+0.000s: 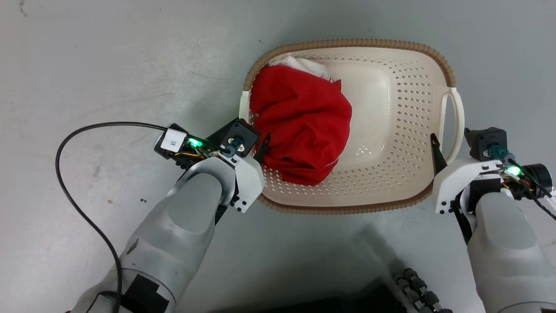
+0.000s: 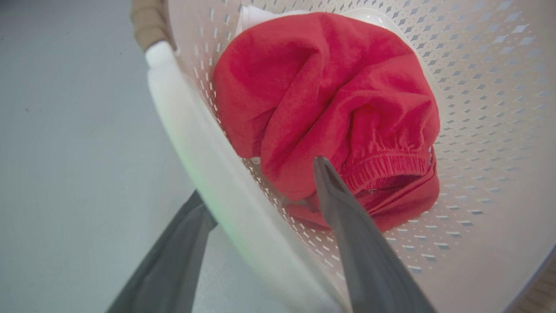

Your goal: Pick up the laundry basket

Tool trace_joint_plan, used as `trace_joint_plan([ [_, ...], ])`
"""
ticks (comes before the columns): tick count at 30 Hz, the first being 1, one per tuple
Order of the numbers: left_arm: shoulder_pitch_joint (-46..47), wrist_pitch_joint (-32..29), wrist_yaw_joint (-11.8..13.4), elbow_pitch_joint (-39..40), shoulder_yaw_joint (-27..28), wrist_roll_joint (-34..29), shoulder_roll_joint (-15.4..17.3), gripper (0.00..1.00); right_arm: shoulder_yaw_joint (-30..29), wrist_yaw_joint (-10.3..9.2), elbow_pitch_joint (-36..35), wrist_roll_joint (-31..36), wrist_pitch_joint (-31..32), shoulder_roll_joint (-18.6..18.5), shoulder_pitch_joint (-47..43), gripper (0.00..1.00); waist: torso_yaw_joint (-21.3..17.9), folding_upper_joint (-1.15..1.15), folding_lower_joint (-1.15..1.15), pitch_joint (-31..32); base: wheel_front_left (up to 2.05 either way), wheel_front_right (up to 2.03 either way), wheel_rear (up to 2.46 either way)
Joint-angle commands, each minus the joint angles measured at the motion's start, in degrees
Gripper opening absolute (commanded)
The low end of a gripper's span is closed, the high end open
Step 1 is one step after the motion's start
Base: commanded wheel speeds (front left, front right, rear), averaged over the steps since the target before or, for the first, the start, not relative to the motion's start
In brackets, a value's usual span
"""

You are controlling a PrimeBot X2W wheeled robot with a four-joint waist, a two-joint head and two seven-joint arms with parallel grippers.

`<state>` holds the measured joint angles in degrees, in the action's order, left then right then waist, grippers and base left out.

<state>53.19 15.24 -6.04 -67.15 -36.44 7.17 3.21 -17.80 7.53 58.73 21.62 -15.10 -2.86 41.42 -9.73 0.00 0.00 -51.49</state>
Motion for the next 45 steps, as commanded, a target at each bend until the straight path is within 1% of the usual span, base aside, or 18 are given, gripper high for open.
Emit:
trace_joint_plan([
  [1, 0.62, -0.16, 0.3, -0.21, -0.08, -0.09, 0.5, 1.0, -0.28, -0.08, 0.63, 0.61, -0.1, -0.03, 1.12, 1.0, 0.16, 0.0, 0.0, -0.23, 0.0, 0.0, 0.0],
  [11, 1.55, -0.16, 0.66, 0.72, -0.95, 0.21, 0.23, 1.0, -3.21, -0.08, 5.1, 3.22, -0.1, -0.06, 3.81, 1.0, 0.78, 0.0, 0.0, -1.7, 0.0, 0.0, 0.0],
  [12, 1.51, -0.16, 0.57, 0.55, -0.92, 0.5, 0.2, 1.0, -3.4, -0.08, 5.6, 3.57, -0.11, -0.04, 4.06, 0.98, 0.81, 0.0, 0.0, -1.77, 0.0, 0.0, 0.0],
  [13, 1.57, -0.16, 0.45, 0.19, -1.03, 0.52, 0.18, 1.0, -3.6, -0.08, 5.79, 3.84, -0.11, -0.03, 4.4, 0.42, 0.82, 0.0, 0.0, -1.82, 0.0, 0.0, 0.0],
  [14, 1.77, -0.16, 0.37, 0.07, -1.17, 0.55, 0.13, 0.67, -3.8, -0.08, 6.09, 3.98, -0.1, -0.05, 4.63, 0.0, 0.83, 0.0, 0.0, -1.85, 0.0, 0.0, 0.0],
  [16, 1.94, -0.16, 0.33, 0.15, -1.25, 0.74, 0.1, 0.0, -4.28, -0.08, 7.63, 4.2, -0.11, -0.01, 4.82, 0.0, 0.86, 0.0, 0.0, -1.86, 0.0, 0.0, 0.0],
  [24, 1.93, -0.16, -0.15, -0.96, -2.23, 1.15, 0.08, 0.0, -4.71, -0.1, 8.6, 5.15, -0.04, 0.07, 5.88, 0.0, 1.01, 0.0, 0.0, -1.5, 0.0, 0.0, 0.0],
  [33, 0.85, 0.07, -0.49, -0.61, -2.97, 2.54, -0.28, 0.0, -5.23, -0.11, 7.36, 6.54, -0.1, -0.45, 4.3, 0.0, 1.64, 0.0, 0.0, 1.43, 0.0, 0.0, 0.0],
  [37, -0.69, 0.06, -0.75, 0.07, -3.58, 4.01, -0.41, 0.0, -5.38, -0.11, 7.21, 7.71, -0.1, -0.46, 3.25, 0.0, 2.27, 0.0, 0.0, 4.0, 0.0, 0.0, 0.0],
  [45, -3.96, 0.06, -1.01, 0.13, -4.68, 8.33, -0.41, 0.0, -4.46, -0.12, 7.46, 10.02, -0.11, -0.45, 1.09, 0.0, 4.45, 0.0, 0.0, 11.67, 0.0, 0.0, 0.0],
])
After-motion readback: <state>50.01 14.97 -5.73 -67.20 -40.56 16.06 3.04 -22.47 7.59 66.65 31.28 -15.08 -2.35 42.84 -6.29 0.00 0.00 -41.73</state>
